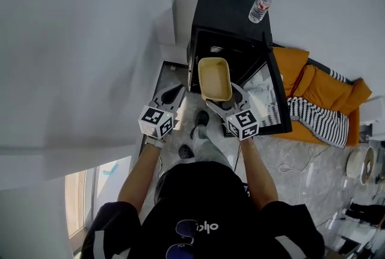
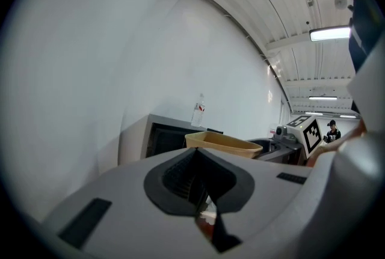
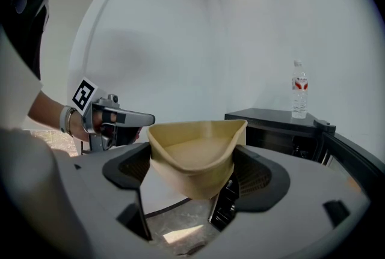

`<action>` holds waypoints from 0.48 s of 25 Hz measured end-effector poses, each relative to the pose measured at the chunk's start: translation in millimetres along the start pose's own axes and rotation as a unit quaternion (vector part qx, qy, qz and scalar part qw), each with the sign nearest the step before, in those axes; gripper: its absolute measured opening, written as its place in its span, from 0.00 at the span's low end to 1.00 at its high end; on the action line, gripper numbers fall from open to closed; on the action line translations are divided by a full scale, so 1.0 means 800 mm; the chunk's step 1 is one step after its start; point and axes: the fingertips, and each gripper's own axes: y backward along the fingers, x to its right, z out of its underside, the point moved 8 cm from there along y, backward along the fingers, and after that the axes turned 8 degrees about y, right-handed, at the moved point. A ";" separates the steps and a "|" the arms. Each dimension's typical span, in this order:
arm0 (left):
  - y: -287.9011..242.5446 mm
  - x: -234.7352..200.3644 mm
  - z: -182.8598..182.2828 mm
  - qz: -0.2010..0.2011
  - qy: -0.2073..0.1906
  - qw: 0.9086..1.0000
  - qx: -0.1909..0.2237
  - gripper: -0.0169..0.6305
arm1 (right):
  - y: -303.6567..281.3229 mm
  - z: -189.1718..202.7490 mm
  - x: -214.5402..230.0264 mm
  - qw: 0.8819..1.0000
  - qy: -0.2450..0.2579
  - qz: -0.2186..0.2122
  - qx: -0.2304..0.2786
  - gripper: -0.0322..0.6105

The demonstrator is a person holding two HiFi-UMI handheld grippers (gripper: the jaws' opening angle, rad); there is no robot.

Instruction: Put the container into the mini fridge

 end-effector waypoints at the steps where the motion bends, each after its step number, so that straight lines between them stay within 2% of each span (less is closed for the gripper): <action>1: 0.001 -0.001 0.001 -0.002 0.001 1.000 0.000 0.04 | -0.002 0.001 0.001 1.000 -0.001 -0.001 0.000 0.74; 12: -0.014 -0.012 0.036 -0.013 0.003 1.000 -0.017 0.04 | -0.033 0.037 0.019 1.000 -0.003 -0.002 -0.002 0.74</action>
